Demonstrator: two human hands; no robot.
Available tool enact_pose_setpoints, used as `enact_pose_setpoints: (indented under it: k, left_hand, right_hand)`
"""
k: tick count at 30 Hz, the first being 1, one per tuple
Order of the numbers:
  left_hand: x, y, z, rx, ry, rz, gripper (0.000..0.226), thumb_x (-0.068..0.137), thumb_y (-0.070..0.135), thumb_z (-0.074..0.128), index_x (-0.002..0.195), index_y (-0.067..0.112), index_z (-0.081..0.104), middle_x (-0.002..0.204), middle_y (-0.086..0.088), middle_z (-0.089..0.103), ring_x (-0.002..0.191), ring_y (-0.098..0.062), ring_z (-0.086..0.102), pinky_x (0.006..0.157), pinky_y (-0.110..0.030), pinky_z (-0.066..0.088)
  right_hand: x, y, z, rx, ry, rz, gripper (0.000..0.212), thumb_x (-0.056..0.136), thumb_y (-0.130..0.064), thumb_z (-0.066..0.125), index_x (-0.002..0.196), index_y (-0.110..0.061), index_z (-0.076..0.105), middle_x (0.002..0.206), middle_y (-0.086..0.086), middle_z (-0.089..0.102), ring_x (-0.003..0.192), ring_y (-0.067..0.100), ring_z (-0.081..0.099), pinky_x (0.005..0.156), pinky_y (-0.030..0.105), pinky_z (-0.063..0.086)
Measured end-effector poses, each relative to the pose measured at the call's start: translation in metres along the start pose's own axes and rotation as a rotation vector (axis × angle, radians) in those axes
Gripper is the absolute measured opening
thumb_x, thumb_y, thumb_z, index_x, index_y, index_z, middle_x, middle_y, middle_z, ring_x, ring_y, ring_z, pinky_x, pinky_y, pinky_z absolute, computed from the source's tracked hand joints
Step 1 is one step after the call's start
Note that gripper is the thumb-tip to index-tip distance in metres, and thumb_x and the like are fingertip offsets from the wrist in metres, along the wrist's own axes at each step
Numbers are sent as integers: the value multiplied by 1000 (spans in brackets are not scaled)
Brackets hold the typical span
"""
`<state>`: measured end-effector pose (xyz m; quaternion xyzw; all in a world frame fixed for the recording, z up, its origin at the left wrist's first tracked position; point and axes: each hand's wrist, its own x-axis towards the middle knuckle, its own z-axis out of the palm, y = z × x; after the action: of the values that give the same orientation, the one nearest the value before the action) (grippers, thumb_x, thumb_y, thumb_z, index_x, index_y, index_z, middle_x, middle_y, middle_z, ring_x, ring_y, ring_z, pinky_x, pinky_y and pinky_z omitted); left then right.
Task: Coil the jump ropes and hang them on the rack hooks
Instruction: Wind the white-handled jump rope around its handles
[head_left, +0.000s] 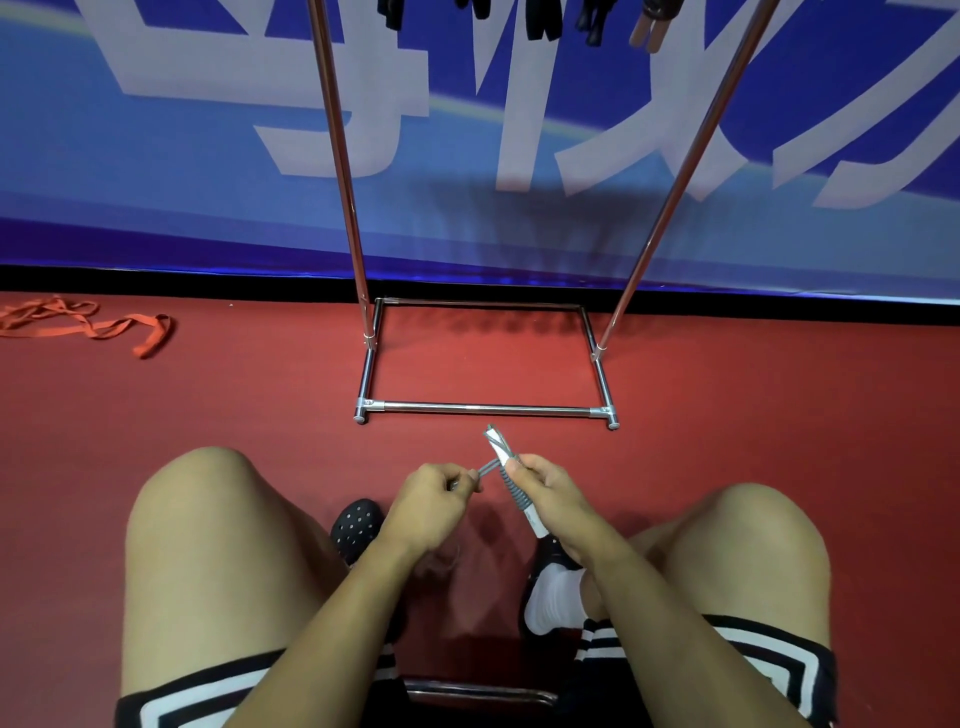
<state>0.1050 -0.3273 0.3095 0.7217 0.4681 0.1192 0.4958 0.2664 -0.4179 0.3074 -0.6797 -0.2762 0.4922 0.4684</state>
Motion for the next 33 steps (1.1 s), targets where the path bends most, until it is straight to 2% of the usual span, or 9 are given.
enact_pose_setpoints:
  k: [5,9,14,18,21,24,26,30,33]
  left_hand:
    - [-4,-2,1,24,-40,45,32,102,37,53,78,29,72,52,8,52,45,-14,49,59,-37,49]
    - [-9,4,-2,22,-70,78,40,106,42,47,79,28,73,61,7,62,49,-6,52,63,-32,47]
    - [-11,7,-3,-100,-87,112,52,103,52,42,61,28,61,58,8,55,59,-11,49,69,-41,46]
    - [-10,6,-4,-115,-96,128,57,103,54,40,61,23,61,61,1,64,62,-12,56,74,-41,48]
    - [-12,8,-5,-99,-118,141,60,106,51,38,64,18,65,63,3,68,60,-9,58,71,-38,47]
    - [-14,12,-6,-88,-121,129,60,109,43,39,60,25,67,51,10,59,51,-3,51,62,-29,40]
    - [-14,13,-4,-71,-127,119,61,109,44,39,61,18,67,51,9,60,49,-4,51,61,-29,41]
    - [-11,9,-2,-154,-141,74,65,108,48,40,53,17,58,52,-5,63,47,-18,57,60,-33,47]
    - [-10,7,-4,-224,-200,-15,69,107,50,38,54,16,65,49,-15,58,47,-25,59,60,-30,49]
  right_hand:
    - [2,7,4,-6,30,3,25,94,-28,74,116,-17,69,110,2,75,104,14,71,81,19,54]
    - [-2,3,-5,-1,33,59,32,83,-27,86,108,-11,73,101,8,79,87,14,74,73,22,57]
    - [-10,7,-6,253,-231,181,45,93,-24,76,126,-7,52,122,26,68,99,38,73,84,51,61]
    - [-13,2,-3,233,-236,153,46,98,-23,69,133,-11,41,101,26,73,94,47,72,86,57,60]
    - [-16,-5,-5,208,-261,87,38,98,-24,69,133,-25,53,96,18,72,90,43,73,74,50,62]
    - [-18,-6,-7,144,-260,70,28,99,-27,68,124,-18,61,85,14,67,68,33,69,56,35,56]
    - [-16,-3,-6,135,-246,44,26,99,-25,67,118,-8,60,80,13,60,53,23,55,45,28,45]
    - [-15,-5,-3,168,-244,31,30,98,-24,67,114,-1,57,76,11,55,50,19,45,43,27,38]
    - [-16,-7,-5,154,-234,-11,29,101,-20,64,117,3,56,76,12,56,51,21,45,43,27,39]
